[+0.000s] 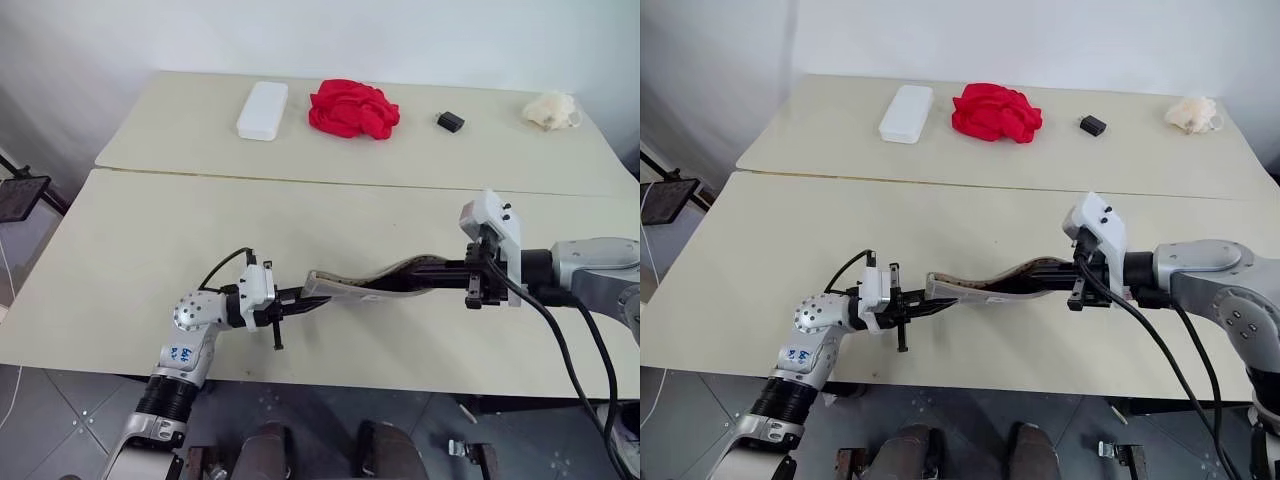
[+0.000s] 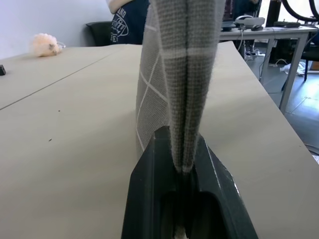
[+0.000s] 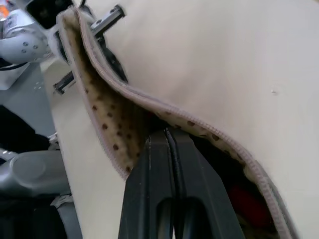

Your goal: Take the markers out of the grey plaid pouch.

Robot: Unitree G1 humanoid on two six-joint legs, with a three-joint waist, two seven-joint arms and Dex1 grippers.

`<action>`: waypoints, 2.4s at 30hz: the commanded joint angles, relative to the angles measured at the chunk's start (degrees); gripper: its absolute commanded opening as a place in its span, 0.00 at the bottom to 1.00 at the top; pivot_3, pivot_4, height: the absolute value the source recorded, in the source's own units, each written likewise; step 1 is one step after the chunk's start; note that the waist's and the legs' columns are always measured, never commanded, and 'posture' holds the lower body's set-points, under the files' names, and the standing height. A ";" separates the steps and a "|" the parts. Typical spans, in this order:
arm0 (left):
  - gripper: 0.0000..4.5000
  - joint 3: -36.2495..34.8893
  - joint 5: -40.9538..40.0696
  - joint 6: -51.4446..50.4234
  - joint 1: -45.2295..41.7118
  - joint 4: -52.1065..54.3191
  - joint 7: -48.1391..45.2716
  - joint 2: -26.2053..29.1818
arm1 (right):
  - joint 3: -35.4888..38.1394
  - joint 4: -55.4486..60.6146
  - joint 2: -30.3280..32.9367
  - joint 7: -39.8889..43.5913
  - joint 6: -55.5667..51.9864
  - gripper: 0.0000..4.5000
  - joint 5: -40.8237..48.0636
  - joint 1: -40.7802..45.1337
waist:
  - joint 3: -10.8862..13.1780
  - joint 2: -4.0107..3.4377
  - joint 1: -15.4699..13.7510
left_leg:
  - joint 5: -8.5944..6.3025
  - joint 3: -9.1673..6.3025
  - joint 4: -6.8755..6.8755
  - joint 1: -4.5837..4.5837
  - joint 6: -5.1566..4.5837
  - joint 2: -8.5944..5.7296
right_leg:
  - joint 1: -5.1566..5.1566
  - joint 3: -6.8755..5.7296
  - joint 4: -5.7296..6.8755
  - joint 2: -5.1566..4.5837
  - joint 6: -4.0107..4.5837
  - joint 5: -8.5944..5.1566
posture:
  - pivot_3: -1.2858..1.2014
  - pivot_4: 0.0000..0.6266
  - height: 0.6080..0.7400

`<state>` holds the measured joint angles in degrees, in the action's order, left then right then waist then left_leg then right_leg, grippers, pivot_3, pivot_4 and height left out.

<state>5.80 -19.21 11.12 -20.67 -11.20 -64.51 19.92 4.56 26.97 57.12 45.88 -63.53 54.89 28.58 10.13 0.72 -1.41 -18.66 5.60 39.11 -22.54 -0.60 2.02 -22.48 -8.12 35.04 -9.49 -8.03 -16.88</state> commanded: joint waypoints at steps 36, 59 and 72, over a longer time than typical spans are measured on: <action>0.00 1.75 -0.29 -1.05 -1.11 3.37 2.25 -2.79 | -13.94 7.72 -6.12 -13.95 -4.52 0.89 -19.44 8.14 | 0.00 -0.02 0.10 | 0.00 -0.02 0.00 -0.07 0.00 0.00 | -0.05 -0.03 0.00 0.00 0.00 0.00 | 0.52 0.24 1.00; 0.00 0.98 -0.70 -3.14 -1.39 3.85 1.98 -2.88 | -24.75 3.07 -0.83 -1.63 31.29 0.89 -51.91 4.95 | 0.01 -0.02 0.24 | 0.01 0.46 0.01 -0.16 0.02 -0.02 | -0.13 -0.04 -0.03 0.00 -0.02 0.01 | 0.52 0.24 1.00; 0.00 1.31 -0.42 -2.14 -1.22 2.86 1.52 -3.70 | -25.24 1.61 -2.63 9.99 20.94 0.89 -47.48 6.16 | 0.01 -0.03 0.23 | 0.01 0.43 0.03 -0.16 0.02 -0.01 | -0.12 -0.07 -0.01 0.00 -0.02 0.01 | 0.52 0.24 1.00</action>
<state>7.31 -18.07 7.71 -21.89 -9.81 -62.34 16.62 -20.47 27.66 53.36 52.89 -40.71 6.48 33.56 10.14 0.69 -1.18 -18.65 6.03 39.15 -22.69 -0.59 2.01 -22.59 -8.19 35.04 -9.49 -8.05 -16.87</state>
